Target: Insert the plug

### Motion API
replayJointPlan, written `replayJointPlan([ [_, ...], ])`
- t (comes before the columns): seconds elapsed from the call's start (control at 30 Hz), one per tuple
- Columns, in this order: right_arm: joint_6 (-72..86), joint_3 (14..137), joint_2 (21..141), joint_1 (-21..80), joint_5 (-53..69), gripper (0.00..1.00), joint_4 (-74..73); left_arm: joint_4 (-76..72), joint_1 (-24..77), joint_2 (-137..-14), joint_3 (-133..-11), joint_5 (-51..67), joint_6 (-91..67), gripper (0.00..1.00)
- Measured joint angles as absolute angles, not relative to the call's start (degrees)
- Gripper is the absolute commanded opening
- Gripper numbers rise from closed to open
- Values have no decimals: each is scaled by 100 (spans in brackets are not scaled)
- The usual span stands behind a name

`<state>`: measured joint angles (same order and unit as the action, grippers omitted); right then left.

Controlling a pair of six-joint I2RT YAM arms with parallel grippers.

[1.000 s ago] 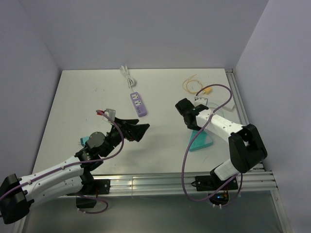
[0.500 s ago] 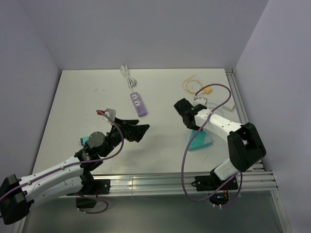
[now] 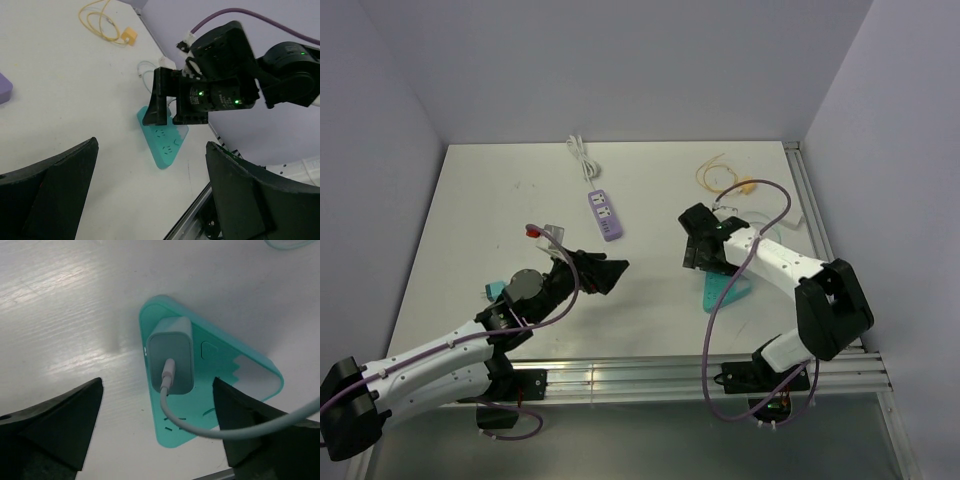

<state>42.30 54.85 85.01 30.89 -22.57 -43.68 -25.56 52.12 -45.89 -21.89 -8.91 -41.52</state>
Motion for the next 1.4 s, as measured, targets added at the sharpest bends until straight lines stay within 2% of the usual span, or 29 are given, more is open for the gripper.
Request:
replayJointPlan([
  [0.27,4193,5280,7797,3308,-1892,100,-4303,-1625,5164,-4571,-2602,-1122,-4298,98],
  [0.53,4309,5019,7159,3774,-1708,100,-4311,928,5092,-4976,-4418,-2209,-4751,99],
  [0.93,4521,3957,5697,4248,-1557,100,-3846,3144,4890,-5529,-5336,-2344,-4748,99],
  [1.1,4329,3905,5354,4268,-1527,100,-3507,3640,4285,-6117,-5833,-2152,-4740,98],
  [1.3,4093,3590,4711,4289,-1264,100,-3135,4340,2799,-6982,-5922,-1844,-5137,98],
  [1.4,3955,3557,4552,4289,-1138,100,-3004,4519,1994,-6908,-5793,-1673,-5616,90],
])
